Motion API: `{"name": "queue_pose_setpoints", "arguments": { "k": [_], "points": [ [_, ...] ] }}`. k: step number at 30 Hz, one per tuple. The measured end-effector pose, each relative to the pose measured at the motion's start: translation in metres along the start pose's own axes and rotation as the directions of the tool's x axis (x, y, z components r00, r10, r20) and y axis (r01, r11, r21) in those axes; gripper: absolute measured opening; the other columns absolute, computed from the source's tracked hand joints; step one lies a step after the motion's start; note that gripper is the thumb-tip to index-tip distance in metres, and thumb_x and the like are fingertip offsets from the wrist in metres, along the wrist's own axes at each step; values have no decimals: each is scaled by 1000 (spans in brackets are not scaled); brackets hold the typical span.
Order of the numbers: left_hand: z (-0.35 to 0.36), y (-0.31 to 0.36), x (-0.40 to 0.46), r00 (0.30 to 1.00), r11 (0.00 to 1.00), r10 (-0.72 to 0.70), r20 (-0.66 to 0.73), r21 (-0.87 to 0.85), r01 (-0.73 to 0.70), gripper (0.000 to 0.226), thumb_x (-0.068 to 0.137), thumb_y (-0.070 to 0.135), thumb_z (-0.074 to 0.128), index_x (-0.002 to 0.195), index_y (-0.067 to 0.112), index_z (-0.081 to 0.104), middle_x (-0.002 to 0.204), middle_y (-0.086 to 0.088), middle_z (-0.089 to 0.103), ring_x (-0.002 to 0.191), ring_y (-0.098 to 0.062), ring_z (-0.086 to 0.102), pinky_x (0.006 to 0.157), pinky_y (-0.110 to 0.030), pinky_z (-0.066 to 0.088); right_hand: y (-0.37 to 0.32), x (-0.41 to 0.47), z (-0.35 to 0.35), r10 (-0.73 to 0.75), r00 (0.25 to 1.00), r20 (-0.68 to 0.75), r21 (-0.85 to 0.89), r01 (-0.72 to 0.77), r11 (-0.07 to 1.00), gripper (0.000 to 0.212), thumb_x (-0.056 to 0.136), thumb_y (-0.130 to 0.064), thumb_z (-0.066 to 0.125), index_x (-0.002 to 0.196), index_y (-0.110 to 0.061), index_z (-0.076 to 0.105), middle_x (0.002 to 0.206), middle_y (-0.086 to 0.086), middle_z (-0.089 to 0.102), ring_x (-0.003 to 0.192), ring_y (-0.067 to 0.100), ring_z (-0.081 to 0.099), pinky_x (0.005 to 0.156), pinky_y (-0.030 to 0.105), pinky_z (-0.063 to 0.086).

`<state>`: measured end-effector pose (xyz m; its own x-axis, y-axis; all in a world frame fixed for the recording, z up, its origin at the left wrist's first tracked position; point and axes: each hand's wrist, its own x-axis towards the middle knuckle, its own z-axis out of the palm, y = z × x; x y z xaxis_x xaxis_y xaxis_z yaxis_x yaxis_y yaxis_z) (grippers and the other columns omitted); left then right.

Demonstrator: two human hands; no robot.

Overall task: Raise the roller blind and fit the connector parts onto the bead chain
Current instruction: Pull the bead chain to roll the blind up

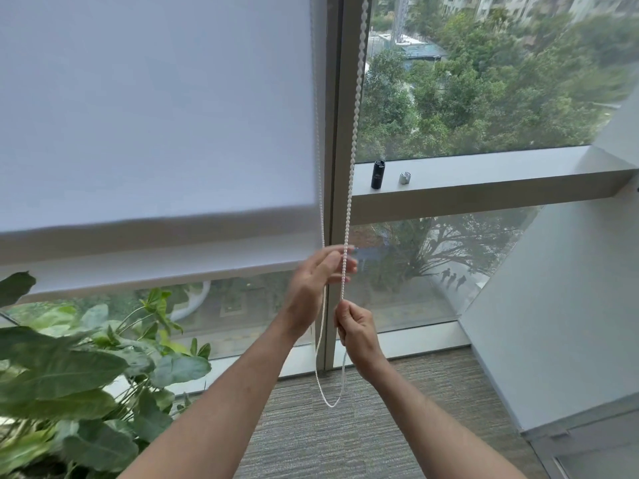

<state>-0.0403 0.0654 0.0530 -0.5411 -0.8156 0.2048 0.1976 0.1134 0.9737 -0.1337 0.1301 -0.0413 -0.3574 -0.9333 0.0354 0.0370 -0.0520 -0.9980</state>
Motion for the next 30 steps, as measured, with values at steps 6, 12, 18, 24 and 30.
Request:
{"name": "queue_pose_setpoints", "arguments": {
  "k": [6,12,18,24,30],
  "points": [
    [24,20,10,993,985,113,-34,-128,-116,37,104,30,40,89,8,66,57,11,43,52,-9,35,50,-22,28,15,-4,-1,51,998,34,-31,-50,998,41,96,-34,44,57,-28,52,47,-17,39,45,-1,32,46,11,27],
    [22,5,9,986,992,107,-126,-56,-114,38,102,34,43,70,20,59,50,12,40,47,-8,33,46,-23,27,14,2,-12,126,983,131,-48,-121,992,38,99,-33,46,68,-21,65,54,-6,47,51,7,40,51,20,33],
    [12,-30,-7,995,998,19,-93,-61,-25,39,102,26,42,68,26,60,51,12,44,48,-5,35,49,-16,33,-35,27,-27,128,991,24,-32,-127,991,39,86,-42,54,110,-19,74,109,3,76,106,14,67,99,43,45],
    [4,-62,-21,987,994,-106,-123,13,108,38,98,34,45,64,27,60,48,13,39,45,-5,32,47,-16,30,-121,41,-5,-208,978,16,111,205,973,39,100,-35,39,118,-15,68,116,8,72,109,23,67,95,33,51],
    [3,-91,-34,974,976,-191,-124,77,202,37,97,37,46,65,24,59,47,5,34,46,-15,28,47,-31,22,-159,41,21,-334,942,44,280,309,909,35,107,-21,33,93,-8,62,63,0,47,52,11,36,47,27,25]
  ]
}}
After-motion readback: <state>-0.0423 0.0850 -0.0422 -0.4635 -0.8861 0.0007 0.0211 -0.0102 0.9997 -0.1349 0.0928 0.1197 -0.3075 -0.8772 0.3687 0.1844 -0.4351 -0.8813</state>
